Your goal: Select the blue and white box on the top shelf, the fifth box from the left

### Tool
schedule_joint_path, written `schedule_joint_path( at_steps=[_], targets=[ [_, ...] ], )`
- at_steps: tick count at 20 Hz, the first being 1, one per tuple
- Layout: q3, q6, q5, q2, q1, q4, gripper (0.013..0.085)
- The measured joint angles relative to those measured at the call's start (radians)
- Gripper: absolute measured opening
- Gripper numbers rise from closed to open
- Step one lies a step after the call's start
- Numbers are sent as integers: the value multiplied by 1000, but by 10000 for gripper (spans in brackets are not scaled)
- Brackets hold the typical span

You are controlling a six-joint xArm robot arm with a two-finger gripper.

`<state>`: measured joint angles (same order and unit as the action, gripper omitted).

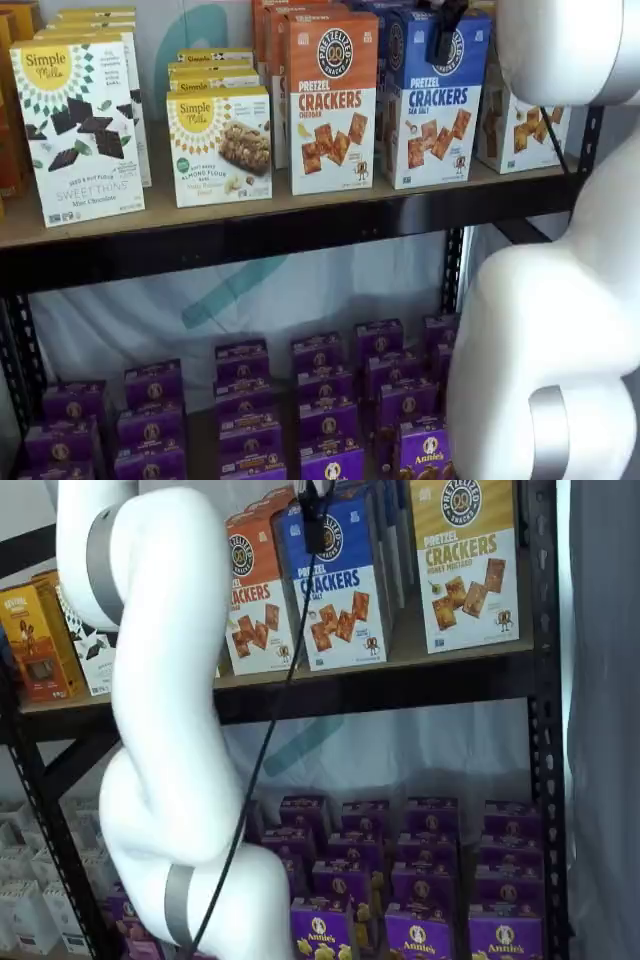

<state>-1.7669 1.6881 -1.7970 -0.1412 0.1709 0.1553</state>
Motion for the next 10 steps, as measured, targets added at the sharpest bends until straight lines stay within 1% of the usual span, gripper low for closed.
schedule_joint_path(
  at_steps=[1, 3, 4, 5, 10],
  targets=[
    [1, 0, 1, -1, 0, 1, 690],
    [4, 0, 2, -4, 1, 2, 610],
    [4, 0, 2, -4, 1, 3, 610],
    [4, 0, 1, -5, 1, 3, 570],
    [13, -1, 2, -14, -2, -2, 570]
  ],
)
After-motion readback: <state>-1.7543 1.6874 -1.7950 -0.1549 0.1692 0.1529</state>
